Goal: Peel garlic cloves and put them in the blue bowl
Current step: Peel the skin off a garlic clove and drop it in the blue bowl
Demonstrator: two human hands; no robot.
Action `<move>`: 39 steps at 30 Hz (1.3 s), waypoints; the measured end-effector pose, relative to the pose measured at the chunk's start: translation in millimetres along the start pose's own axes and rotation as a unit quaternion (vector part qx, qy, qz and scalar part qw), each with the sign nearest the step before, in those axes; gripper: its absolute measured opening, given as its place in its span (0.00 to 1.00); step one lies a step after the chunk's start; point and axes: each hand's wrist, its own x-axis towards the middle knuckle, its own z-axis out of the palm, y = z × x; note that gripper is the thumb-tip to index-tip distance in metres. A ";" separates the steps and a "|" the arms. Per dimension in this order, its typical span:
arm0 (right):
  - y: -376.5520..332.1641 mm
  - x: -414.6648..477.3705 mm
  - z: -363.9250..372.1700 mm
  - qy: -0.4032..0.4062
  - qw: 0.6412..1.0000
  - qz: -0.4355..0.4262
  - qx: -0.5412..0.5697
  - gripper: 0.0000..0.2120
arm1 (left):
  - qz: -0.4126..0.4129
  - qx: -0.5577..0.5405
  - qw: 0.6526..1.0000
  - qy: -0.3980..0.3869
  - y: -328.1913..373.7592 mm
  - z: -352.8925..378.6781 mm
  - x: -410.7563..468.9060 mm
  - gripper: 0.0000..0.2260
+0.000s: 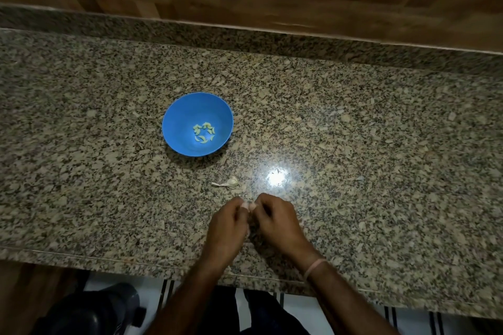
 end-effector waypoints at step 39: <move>-6.1 -15.5 9.0 0.008 0.979 0.076 0.188 0.08 | -0.035 -0.183 0.977 0.101 -19.1 -6.9 -8.3 0.04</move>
